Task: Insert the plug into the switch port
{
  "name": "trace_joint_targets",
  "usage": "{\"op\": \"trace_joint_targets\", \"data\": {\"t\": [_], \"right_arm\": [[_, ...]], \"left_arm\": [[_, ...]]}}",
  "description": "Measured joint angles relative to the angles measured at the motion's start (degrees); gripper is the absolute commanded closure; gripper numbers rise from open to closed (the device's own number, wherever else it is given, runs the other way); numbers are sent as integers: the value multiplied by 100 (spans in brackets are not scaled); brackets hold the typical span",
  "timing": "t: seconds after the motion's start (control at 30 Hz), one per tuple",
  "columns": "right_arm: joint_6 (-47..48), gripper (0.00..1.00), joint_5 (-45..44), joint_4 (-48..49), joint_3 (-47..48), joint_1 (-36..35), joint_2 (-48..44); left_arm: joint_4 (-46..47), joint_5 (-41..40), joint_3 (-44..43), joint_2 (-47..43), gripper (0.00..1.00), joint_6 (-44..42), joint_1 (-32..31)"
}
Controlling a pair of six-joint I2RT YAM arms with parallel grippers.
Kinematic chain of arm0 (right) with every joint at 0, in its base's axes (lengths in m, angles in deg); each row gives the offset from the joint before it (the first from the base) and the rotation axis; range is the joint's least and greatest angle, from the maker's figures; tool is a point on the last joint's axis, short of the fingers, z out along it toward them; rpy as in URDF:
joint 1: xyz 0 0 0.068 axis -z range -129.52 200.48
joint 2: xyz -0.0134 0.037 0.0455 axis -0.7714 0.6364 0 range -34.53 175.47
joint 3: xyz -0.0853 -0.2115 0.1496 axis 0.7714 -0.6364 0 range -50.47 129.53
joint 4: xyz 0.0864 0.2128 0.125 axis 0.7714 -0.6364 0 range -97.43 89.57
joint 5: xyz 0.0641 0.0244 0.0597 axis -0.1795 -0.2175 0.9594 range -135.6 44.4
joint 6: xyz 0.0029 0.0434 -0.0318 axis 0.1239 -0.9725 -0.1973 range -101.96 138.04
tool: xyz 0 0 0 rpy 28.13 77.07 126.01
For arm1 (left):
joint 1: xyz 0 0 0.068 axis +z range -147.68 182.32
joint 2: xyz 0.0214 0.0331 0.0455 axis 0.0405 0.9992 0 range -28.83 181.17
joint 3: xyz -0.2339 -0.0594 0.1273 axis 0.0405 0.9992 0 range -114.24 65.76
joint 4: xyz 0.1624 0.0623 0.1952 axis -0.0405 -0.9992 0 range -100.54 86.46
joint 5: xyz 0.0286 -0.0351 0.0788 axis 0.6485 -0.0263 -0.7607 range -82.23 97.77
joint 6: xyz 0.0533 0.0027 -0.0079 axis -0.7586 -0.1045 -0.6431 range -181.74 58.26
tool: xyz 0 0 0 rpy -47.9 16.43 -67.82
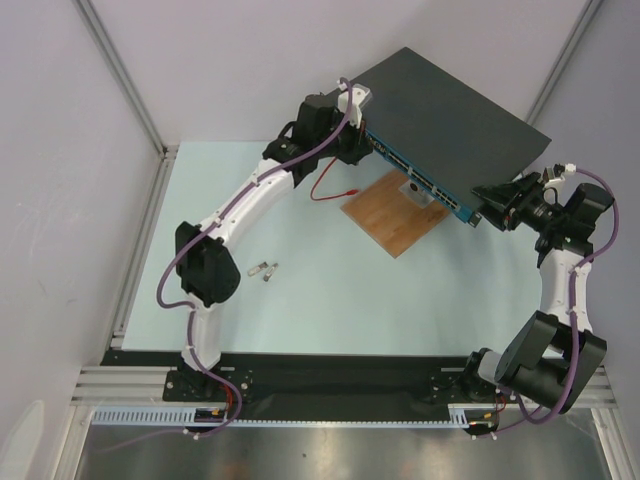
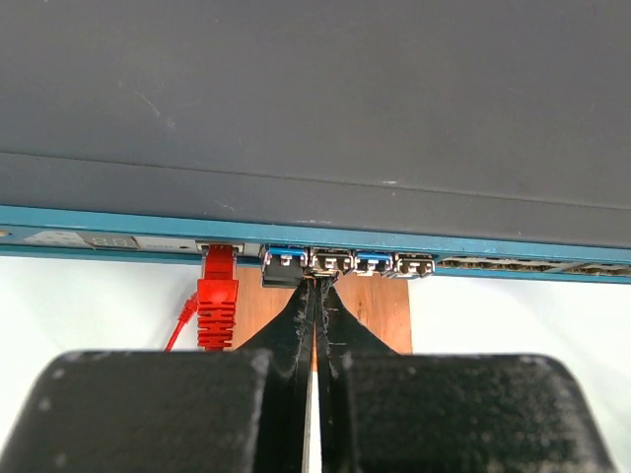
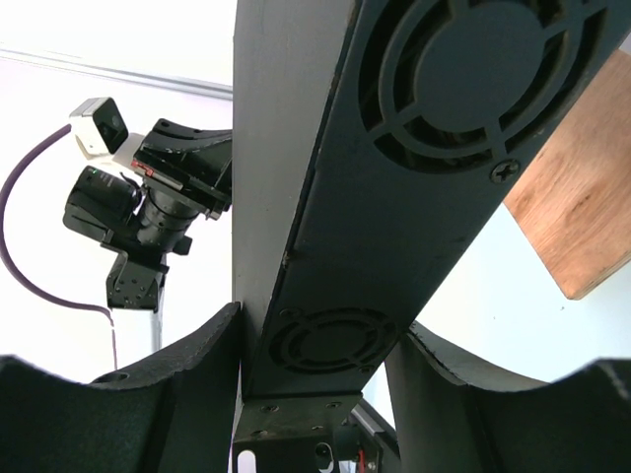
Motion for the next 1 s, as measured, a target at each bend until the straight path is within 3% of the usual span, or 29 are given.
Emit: {"op": "trace_joint_targets", "data": {"t": [0.43, 0.67, 0.77, 0.87, 0.9, 1.0], "right_arm": [[144, 100, 2, -199, 74, 0, 13], [256, 100, 28, -297, 83, 11, 7], [306, 86, 26, -348, 96, 17, 4], [398, 65, 22, -485, 142, 33, 2], [433, 52, 22, -544, 164, 44, 2], [542, 29, 24, -691, 203, 90, 2]], "left_arm": [[-382, 2, -372, 149, 100, -24, 2], [398, -2, 778, -450, 96, -170, 31], [492, 22, 1432, -999, 89, -245, 90], [507, 50, 2015, -1687, 80, -350, 247], [466, 81, 2159, -1886, 78, -380, 308], [221, 205, 2621, -2634, 71, -603, 581]]}}
